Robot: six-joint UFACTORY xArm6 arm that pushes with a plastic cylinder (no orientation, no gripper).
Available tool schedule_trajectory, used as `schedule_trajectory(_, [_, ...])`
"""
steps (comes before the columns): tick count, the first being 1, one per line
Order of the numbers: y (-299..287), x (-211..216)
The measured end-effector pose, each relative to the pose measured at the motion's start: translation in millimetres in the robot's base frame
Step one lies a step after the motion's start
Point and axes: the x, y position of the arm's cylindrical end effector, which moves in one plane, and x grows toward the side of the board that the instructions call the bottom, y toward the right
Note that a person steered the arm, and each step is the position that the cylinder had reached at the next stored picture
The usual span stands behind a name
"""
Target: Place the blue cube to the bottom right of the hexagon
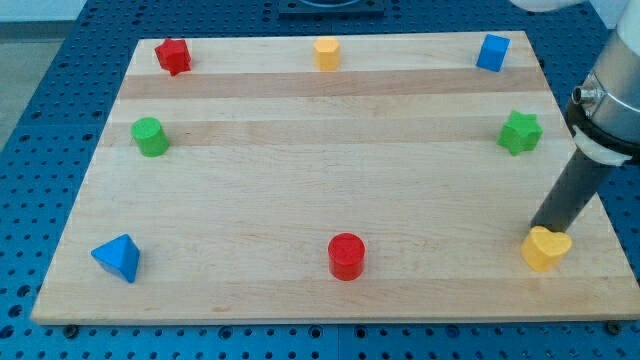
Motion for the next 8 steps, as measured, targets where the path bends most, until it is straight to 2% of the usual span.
schedule_trajectory(2, [0,-3])
schedule_trajectory(4, [17,-56])
schedule_trajectory(6, [63,-103])
schedule_trajectory(8, [69,-184])
